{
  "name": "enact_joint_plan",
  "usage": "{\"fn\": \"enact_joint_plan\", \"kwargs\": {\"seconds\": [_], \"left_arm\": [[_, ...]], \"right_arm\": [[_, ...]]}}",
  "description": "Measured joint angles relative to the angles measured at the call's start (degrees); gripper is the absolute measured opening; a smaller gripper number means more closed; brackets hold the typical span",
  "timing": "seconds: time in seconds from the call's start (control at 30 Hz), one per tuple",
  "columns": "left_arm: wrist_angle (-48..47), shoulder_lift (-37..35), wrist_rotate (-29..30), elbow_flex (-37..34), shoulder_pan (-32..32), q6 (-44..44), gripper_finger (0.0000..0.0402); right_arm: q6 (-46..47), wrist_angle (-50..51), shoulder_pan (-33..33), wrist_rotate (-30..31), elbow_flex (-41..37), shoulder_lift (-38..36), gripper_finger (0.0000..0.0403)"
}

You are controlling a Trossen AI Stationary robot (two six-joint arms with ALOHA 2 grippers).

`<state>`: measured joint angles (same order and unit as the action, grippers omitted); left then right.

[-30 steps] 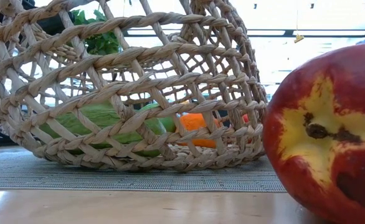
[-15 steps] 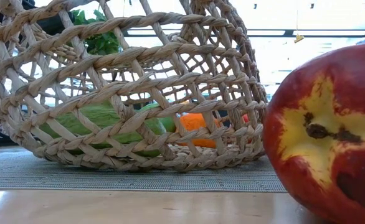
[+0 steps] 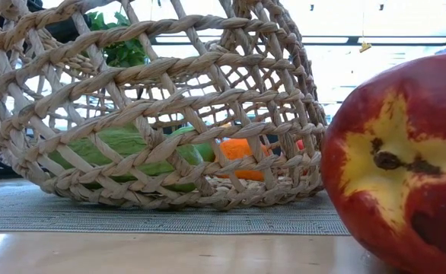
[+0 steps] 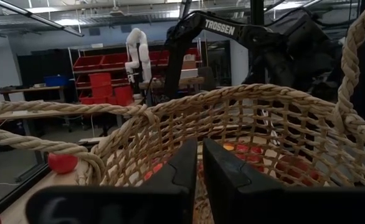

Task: Build produce basket
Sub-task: Put the red apple into the brown basket

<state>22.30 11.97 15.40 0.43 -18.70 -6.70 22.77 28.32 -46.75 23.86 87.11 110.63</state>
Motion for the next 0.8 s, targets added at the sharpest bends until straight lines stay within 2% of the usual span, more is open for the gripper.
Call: {"fn": "enact_joint_plan", "kwargs": {"seconds": [0.13, 0.5, 0.6, 0.8], "left_arm": [[0.0, 0.0, 0.0, 0.0, 0.0, 0.0, 0.0029], [0.0, 0.0, 0.0, 0.0, 0.0, 0.0, 0.0036], [0.0, 0.0, 0.0, 0.0, 0.0, 0.0, 0.0031], [0.0, 0.0, 0.0, 0.0, 0.0, 0.0, 0.0030]], "right_arm": [[-2.8, 0.0, -0.4, 1.6, 0.0, 0.0, 0.0349], [0.7, -0.2, 0.0, 1.3, 0.0, 0.1, 0.0350], [-0.6, -0.5, -0.5, 3.4, 0.0, 1.1, 0.0350], [-1.9, -1.8, -0.4, 1.7, 0.0, 6.1, 0.0350]]}}
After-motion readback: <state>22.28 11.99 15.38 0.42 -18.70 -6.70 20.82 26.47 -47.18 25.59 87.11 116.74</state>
